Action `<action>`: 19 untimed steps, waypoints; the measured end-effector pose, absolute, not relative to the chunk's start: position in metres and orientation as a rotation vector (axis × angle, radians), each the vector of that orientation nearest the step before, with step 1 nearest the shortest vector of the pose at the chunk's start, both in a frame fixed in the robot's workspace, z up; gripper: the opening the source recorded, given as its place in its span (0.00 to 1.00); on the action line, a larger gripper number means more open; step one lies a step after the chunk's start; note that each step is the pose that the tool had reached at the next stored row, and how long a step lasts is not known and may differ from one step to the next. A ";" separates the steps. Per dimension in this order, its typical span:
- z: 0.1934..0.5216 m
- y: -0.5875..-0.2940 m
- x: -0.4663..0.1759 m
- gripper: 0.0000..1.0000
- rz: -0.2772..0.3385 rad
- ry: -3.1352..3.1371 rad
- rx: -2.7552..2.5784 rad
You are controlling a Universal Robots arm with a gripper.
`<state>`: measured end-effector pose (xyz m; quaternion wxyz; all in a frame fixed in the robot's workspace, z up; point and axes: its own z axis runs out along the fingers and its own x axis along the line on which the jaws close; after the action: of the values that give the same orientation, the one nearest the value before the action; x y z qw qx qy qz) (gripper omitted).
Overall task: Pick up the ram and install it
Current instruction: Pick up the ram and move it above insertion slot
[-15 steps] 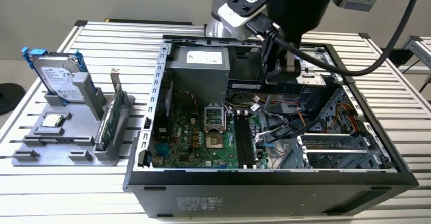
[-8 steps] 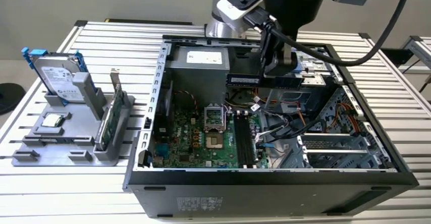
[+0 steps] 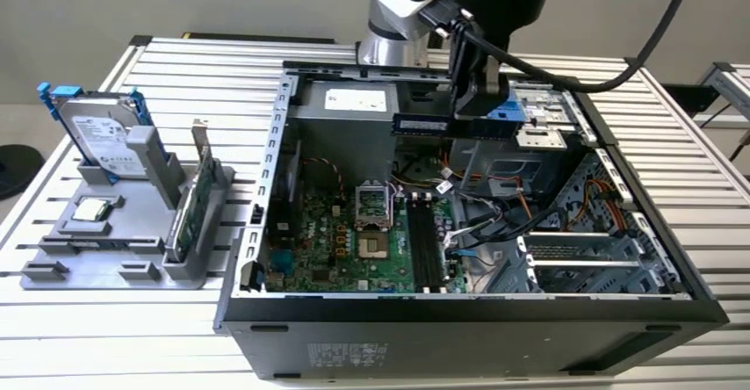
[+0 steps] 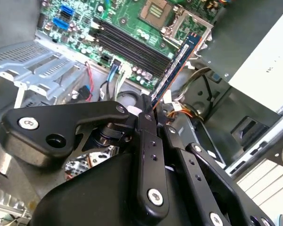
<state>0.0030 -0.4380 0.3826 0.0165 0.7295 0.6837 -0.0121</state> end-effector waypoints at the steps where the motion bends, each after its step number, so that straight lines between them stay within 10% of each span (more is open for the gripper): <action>1: 0.383 -0.436 0.003 0.00 -0.038 2.126 2.268; 19: 0.383 -0.414 0.003 0.00 -0.038 2.126 2.268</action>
<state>0.0030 -0.4140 0.3826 0.0165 0.7294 0.6837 -0.0121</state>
